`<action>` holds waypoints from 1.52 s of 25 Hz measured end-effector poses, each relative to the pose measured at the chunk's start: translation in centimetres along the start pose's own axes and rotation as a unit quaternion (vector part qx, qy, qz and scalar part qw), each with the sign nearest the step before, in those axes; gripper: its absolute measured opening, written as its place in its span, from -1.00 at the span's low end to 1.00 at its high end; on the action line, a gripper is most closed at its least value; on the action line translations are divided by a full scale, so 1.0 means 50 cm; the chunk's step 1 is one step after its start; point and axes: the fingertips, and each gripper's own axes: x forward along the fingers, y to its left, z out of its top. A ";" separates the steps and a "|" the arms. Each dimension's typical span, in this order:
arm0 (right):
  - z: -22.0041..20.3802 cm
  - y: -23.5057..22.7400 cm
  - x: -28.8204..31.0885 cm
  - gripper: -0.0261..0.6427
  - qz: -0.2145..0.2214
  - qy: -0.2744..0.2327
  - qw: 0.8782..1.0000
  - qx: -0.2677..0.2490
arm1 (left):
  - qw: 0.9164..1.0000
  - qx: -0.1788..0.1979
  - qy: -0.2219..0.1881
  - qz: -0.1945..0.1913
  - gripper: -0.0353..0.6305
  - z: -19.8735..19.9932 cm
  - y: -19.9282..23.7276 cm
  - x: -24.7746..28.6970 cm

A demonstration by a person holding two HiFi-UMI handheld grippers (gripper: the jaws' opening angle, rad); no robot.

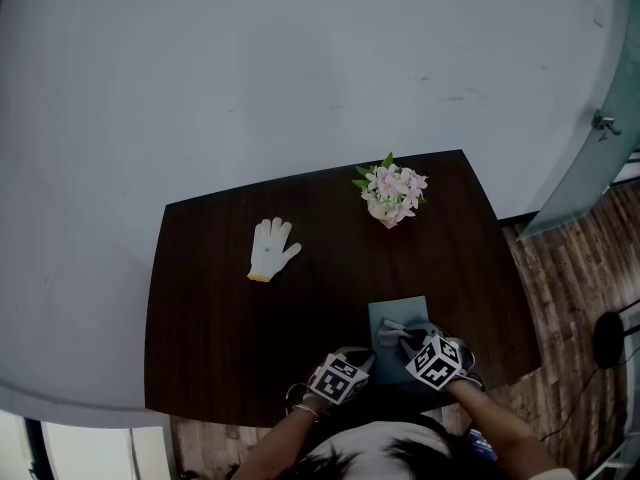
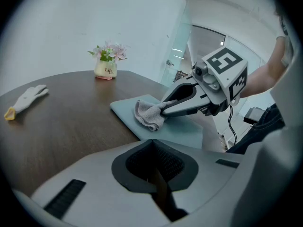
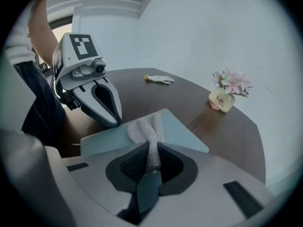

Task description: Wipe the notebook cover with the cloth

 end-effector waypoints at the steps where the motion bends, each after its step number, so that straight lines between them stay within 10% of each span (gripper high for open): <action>1: -0.004 -0.003 -0.003 -0.78 -0.002 0.001 1.000 0.001 | 1.000 0.001 -0.001 0.000 -0.84 0.001 0.001 0.000; 38: -0.139 -0.094 -0.133 -0.78 -0.078 -0.002 0.993 0.092 | 1.000 0.014 -0.005 0.017 -0.84 0.003 -0.013 -0.001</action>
